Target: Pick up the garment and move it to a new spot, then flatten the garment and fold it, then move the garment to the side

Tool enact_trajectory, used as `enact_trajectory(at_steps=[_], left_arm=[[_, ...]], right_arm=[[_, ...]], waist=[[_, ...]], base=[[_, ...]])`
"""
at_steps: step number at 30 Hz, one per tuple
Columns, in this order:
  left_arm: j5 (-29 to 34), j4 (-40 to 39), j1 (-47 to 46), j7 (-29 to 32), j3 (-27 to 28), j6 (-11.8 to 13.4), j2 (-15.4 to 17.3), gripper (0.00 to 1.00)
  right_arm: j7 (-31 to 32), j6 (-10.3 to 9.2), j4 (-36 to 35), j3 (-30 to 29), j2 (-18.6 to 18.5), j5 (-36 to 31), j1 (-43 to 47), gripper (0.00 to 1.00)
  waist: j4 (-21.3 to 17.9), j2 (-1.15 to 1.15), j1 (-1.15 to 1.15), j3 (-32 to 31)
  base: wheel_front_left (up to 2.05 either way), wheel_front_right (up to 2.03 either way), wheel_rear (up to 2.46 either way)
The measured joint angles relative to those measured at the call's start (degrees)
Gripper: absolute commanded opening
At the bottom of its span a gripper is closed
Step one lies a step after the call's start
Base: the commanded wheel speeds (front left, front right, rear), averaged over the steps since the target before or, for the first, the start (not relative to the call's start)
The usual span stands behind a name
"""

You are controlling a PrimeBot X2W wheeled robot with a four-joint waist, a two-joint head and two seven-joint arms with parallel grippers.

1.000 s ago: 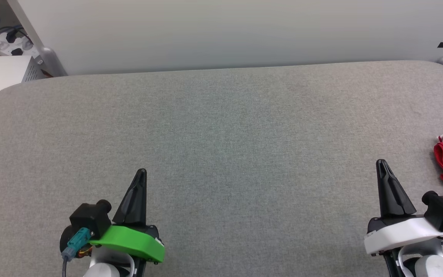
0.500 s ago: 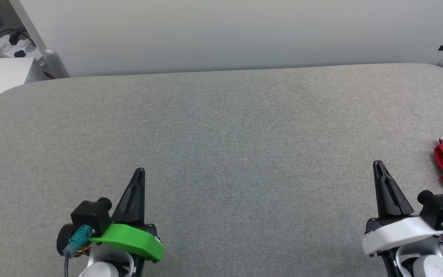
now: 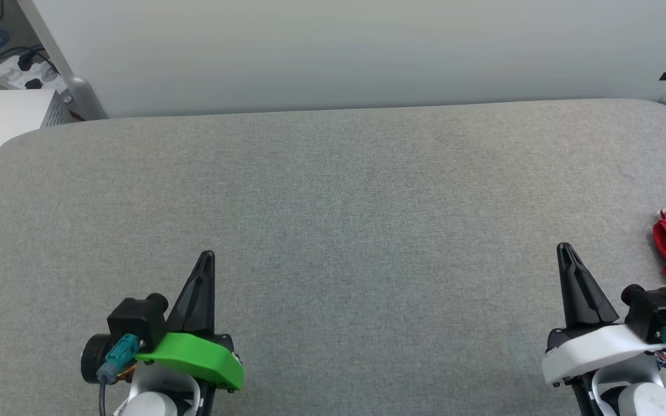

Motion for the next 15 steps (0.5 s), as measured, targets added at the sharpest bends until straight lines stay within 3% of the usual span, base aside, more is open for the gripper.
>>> enact_trajectory(at_steps=[15], left_arm=[[2.1, -0.8, 0.0, 1.6, 0.6, 1.0, -0.3, 0.0]], right_arm=[[1.6, 0.0, -0.3, 0.0, 0.5, -1.9, 0.0, 0.0]], waist=[[0.2, 0.0, 0.0, -0.5]], base=[[0.0, 0.0, 0.0]])
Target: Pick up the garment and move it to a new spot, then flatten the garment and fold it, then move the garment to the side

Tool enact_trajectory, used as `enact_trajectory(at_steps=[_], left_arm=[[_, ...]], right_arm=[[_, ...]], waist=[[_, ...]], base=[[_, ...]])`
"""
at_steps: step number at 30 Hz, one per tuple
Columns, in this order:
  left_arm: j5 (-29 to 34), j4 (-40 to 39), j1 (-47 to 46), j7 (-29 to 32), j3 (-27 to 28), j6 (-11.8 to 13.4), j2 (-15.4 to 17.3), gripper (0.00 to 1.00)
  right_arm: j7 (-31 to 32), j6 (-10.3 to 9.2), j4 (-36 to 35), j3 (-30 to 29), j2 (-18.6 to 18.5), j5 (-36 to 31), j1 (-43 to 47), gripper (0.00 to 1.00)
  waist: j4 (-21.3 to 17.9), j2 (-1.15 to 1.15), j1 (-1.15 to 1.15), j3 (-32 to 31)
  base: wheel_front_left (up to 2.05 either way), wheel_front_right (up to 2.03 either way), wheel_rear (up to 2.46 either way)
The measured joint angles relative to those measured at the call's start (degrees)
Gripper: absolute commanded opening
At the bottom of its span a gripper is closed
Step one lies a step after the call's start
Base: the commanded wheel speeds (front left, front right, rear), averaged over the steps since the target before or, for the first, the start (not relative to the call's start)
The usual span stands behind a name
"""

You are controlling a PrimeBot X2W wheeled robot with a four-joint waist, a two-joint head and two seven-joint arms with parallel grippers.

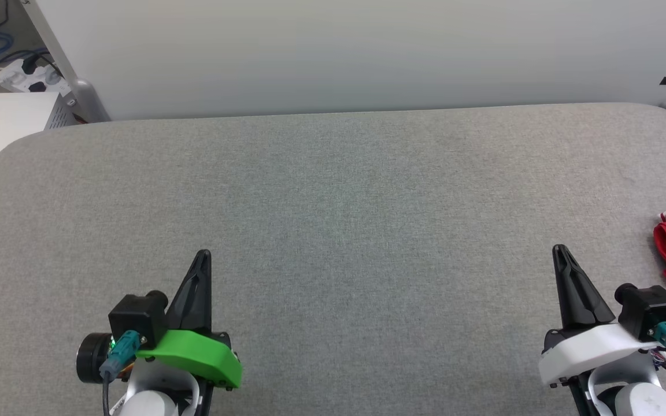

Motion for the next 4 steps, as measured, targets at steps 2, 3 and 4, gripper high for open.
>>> enact_trajectory(at_steps=[2, 3, 4], left_arm=[[0.4, -0.2, 0.0, 0.3, 0.1, 0.0, 0.0, 0.0], [0.6, -0.2, 0.0, 0.5, 0.1, 0.0, 0.0, 0.0], [0.9, -0.3, 0.0, 0.5, 0.1, 0.0, 0.0, 0.0]], right_arm=[[0.2, 0.0, 0.0, 0.0, 0.1, -0.2, 0.0, 0.0], [0.2, 0.0, -0.1, 0.0, 0.1, -0.3, 0.0, 0.0], [0.4, 0.0, -0.1, 0.0, 0.1, -0.4, 0.0, 0.0]], waist=[[0.0, 0.0, 0.0, -0.1], [0.0, 0.0, 0.0, -0.1], [0.1, 0.0, 0.0, -0.1]], base=[[0.0, 0.0, 0.0], [0.0, 0.0, 0.0], [0.0, 0.0, 0.0]])
